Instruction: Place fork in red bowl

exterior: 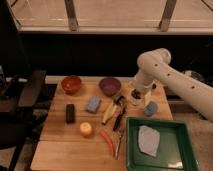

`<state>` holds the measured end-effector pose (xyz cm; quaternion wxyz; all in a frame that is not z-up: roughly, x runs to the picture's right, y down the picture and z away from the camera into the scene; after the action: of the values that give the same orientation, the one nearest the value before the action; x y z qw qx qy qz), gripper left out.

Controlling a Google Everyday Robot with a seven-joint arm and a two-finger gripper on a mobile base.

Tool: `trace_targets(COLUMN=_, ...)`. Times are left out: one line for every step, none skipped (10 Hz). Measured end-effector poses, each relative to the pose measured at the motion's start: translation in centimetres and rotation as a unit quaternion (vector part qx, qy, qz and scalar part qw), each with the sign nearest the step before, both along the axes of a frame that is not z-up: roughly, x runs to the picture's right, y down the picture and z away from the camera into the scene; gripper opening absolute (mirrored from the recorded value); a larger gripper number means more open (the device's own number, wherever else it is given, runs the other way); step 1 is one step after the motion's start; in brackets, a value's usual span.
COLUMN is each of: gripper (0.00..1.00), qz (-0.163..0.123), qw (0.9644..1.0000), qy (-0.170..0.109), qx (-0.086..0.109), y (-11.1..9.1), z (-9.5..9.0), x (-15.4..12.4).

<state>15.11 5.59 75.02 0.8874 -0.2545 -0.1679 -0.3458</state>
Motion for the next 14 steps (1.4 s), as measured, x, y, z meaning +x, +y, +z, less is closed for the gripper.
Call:
trace_targets(gripper=0.80, qz=-0.030, qw=0.9991, qy=-0.027, qx=-0.006, y=1.7, z=-1.0, x=-2.2)
trace_targets(gripper=0.80, qz=-0.046, qw=0.9980, qy=-0.043, qx=-0.011, y=2.8, z=-1.8, x=-3.2)
trace_targets(gripper=0.80, qz=-0.063, qw=0.9961, qy=-0.060, qx=-0.017, y=4.2, z=-2.7, x=-4.3)
trace_targets(gripper=0.80, qz=-0.066, qw=0.9956, qy=-0.063, qx=-0.018, y=4.4, z=-2.9, x=-4.6)
trace_targets(gripper=0.80, qz=-0.066, qw=0.9956, qy=-0.064, qx=-0.018, y=4.4, z=-2.9, x=-4.7)
trace_targets(gripper=0.80, qz=-0.066, qw=0.9957, qy=-0.063, qx=-0.018, y=4.4, z=-2.9, x=-4.6)
trace_targets(gripper=0.80, qz=-0.065, qw=0.9957, qy=-0.063, qx=-0.018, y=4.4, z=-2.9, x=-4.5)
trace_targets(gripper=0.80, qz=-0.068, qw=0.9955, qy=-0.063, qx=-0.018, y=4.4, z=-2.8, x=-4.6)
trace_targets(gripper=0.80, qz=-0.078, qw=0.9946, qy=-0.066, qx=-0.020, y=4.8, z=-2.8, x=-5.0)
trace_targets(gripper=0.80, qz=-0.090, qw=0.9931, qy=-0.071, qx=-0.023, y=5.4, z=-2.8, x=-5.8)
trace_targets(gripper=0.80, qz=-0.104, qw=0.9911, qy=-0.079, qx=-0.025, y=6.1, z=-2.8, x=-7.2)
trace_targets(gripper=0.80, qz=-0.116, qw=0.9890, qy=-0.087, qx=-0.028, y=6.8, z=-2.8, x=-9.0)
trace_targets(gripper=0.80, qz=-0.132, qw=0.9859, qy=-0.098, qx=-0.032, y=7.8, z=-2.7, x=-11.2)
trace_targets(gripper=0.80, qz=-0.139, qw=0.9841, qy=-0.105, qx=-0.036, y=8.5, z=-2.5, x=-12.2)
